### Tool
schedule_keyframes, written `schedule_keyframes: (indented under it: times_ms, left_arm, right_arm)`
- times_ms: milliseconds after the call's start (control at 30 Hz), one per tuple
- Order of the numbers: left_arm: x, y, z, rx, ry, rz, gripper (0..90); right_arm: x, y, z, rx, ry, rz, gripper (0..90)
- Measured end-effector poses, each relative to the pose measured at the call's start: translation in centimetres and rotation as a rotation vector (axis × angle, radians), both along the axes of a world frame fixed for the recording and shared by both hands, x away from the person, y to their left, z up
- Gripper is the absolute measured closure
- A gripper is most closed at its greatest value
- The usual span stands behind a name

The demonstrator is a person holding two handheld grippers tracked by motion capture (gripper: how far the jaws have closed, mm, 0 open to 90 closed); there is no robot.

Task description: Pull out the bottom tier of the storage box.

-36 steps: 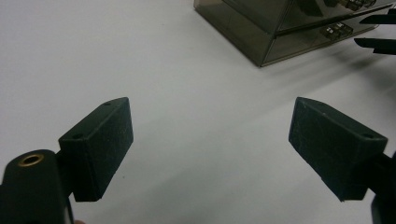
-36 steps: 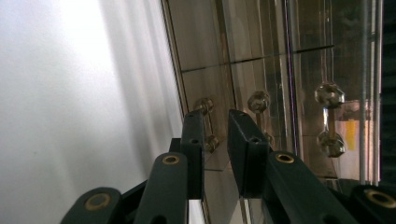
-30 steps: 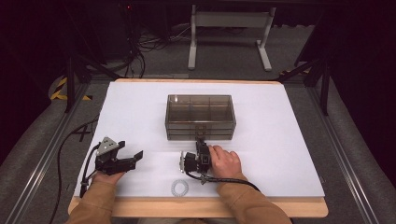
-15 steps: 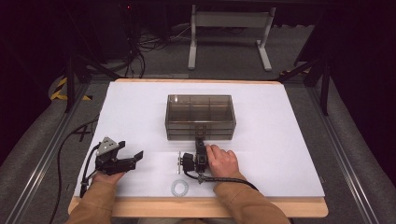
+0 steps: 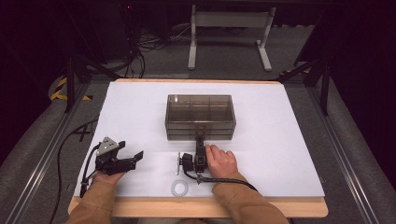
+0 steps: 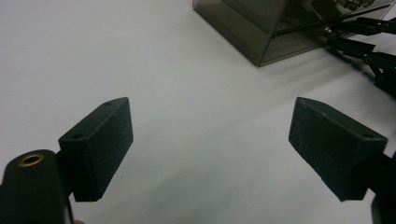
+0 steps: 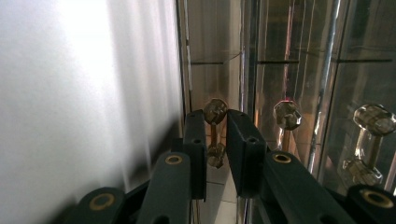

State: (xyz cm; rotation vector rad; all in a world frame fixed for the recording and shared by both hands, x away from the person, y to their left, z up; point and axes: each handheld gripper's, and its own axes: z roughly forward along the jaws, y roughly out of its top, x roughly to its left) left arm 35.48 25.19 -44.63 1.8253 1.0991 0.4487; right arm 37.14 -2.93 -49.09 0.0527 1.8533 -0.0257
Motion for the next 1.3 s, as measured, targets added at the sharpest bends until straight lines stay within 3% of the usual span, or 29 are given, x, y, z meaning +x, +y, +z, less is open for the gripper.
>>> schedule_keyframes:
  times_ms: [667, 1300]
  left_arm:
    - [0.0, 0.0, 0.0, -0.002, 0.003, -0.003, 14.6]
    - [0.1, -0.1, 0.0, -0.002, 0.003, -0.003, 14.6]
  right_arm:
    - [-0.3, 0.0, -0.1, -0.011, -0.012, 0.002, 80.2]
    - [-2.5, -0.3, 0.1, -0.004, 0.005, 0.018, 80.1]
